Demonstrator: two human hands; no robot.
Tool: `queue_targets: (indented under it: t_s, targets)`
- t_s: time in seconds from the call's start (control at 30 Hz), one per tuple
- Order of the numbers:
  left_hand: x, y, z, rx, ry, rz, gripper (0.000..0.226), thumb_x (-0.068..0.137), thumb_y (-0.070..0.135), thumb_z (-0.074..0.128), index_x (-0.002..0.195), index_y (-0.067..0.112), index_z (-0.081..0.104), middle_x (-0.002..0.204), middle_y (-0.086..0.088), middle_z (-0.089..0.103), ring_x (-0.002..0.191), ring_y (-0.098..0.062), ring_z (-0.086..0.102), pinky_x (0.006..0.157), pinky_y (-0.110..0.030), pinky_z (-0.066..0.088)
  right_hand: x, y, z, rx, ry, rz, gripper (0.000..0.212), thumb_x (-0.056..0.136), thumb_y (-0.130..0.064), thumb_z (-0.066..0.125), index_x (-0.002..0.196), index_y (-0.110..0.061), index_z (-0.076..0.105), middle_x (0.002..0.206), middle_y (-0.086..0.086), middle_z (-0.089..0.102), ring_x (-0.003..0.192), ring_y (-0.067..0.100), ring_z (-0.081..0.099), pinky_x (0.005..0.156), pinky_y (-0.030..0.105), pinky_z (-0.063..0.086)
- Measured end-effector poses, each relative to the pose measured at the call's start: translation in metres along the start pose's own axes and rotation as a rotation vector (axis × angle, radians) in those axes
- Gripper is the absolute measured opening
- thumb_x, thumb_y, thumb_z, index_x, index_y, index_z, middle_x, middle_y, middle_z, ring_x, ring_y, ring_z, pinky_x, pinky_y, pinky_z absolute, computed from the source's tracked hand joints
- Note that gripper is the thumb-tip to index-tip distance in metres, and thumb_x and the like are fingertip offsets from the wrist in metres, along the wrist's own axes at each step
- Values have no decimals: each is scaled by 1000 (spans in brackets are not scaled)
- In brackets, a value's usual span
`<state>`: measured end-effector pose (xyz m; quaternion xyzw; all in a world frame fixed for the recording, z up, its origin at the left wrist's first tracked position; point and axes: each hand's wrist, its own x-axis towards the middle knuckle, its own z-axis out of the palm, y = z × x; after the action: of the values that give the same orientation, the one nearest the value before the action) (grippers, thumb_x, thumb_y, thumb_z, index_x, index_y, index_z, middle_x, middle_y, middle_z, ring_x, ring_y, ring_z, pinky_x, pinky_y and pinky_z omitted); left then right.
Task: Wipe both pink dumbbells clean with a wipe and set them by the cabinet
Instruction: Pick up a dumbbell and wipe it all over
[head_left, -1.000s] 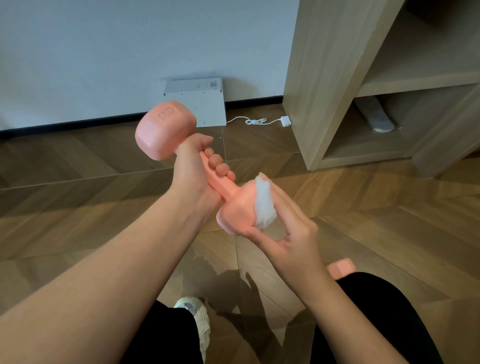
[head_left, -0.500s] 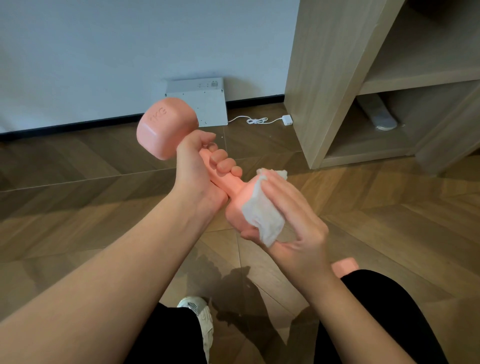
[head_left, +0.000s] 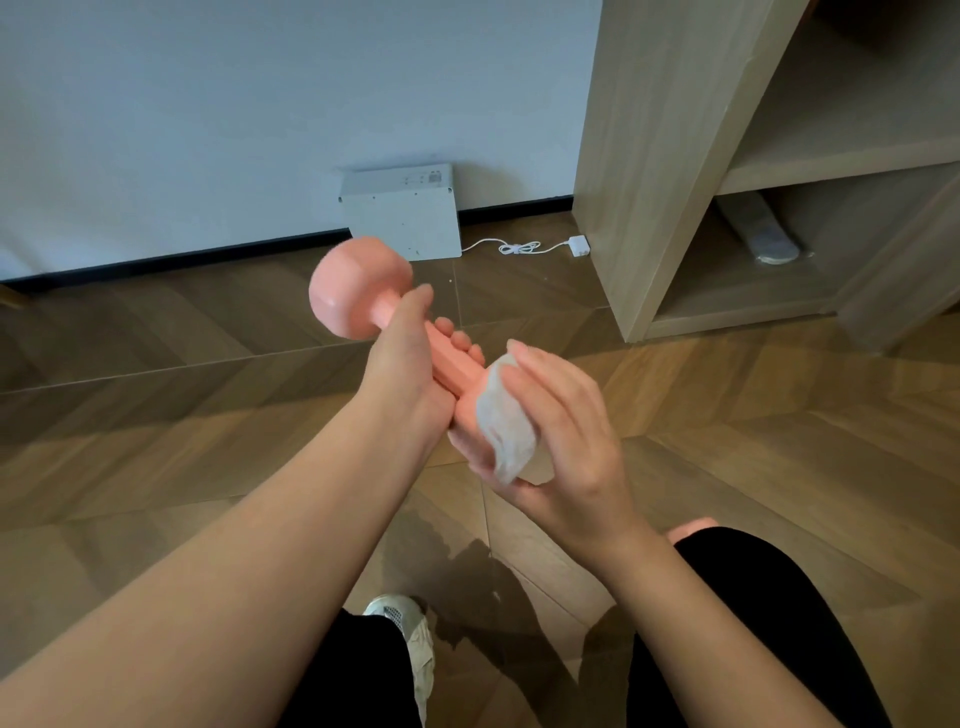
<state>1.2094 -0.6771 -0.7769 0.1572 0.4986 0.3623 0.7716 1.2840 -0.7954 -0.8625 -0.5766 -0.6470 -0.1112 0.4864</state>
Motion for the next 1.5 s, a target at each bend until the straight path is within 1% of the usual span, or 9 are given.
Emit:
queue_targets:
  t_s: [0.1, 0.23, 0.4, 0.47, 0.73, 0.9, 1.1, 1.37, 1.5]
  targets:
    - [3, 3, -1, -20, -11, 15, 29, 92, 31, 64, 76, 18, 44, 52, 5, 41, 37, -10, 36, 42, -19, 35, -2, 4, 2, -55, -41, 14, 77, 77, -41, 80, 136, -12, 41, 144, 4, 43, 135, 21, 42, 99, 42, 45]
    - [3, 7, 3, -27, -78, 66, 32, 92, 30, 60, 70, 20, 39, 47, 7, 33, 36, -11, 27, 41, -17, 29, 2, 0, 1, 20, -62, 278, 81, 72, -53, 75, 133, -14, 37, 128, -9, 45, 120, 5, 46, 93, 36, 49]
    - [3, 6, 4, -29, -105, 20, 35, 91, 27, 58, 64, 20, 38, 45, 7, 31, 34, -11, 26, 40, -17, 29, 0, -2, -4, 16, -13, 77, 81, 80, -37, 77, 141, -16, 28, 143, 5, 37, 137, 20, 38, 105, 39, 40]
    - [3, 5, 3, -43, -97, 2, 35, 91, 27, 58, 64, 20, 38, 46, 7, 31, 35, -11, 26, 40, -18, 29, 1, -2, -4, -27, -28, 10, 72, 82, -36, 76, 138, -16, 35, 144, 6, 37, 138, 23, 37, 102, 45, 42]
    - [9, 14, -1, -27, -63, 69, 34, 91, 26, 58, 64, 20, 39, 48, 7, 33, 38, -10, 27, 42, -18, 30, 9, -2, -21, 40, -209, 106, 60, 87, -53, 52, 140, -25, 42, 156, 6, 23, 146, 26, 21, 109, 63, 22]
    - [12, 15, -1, -33, -75, 57, 34, 92, 26, 57, 64, 20, 38, 48, 7, 32, 38, -10, 27, 41, -17, 31, 13, -5, -27, 253, -223, 90, 55, 88, -40, 56, 134, -11, 51, 145, 11, 41, 138, 27, 36, 103, 56, 37]
    - [12, 14, -1, -24, -95, 44, 33, 92, 26, 58, 65, 19, 40, 48, 7, 33, 38, -10, 28, 42, -18, 32, 12, -7, -30, 412, -322, 215, 67, 93, -62, 36, 134, -11, 52, 156, 12, 27, 146, 30, 20, 112, 58, 27]
    - [9, 11, 3, -13, -129, 59, 33, 92, 24, 55, 64, 20, 37, 47, 6, 32, 37, -11, 27, 41, -18, 30, 11, -6, -28, 493, -190, 410, 59, 101, -50, 28, 140, -10, 46, 150, 7, 41, 141, 18, 34, 113, 43, 33]
    - [7, 10, 3, 2, -129, 75, 32, 91, 22, 55, 64, 20, 37, 47, 6, 30, 38, -11, 26, 41, -19, 30, 8, -9, -30, 315, -200, 129, 48, 102, -40, 34, 136, -10, 49, 149, 10, 42, 141, 26, 35, 108, 51, 36]
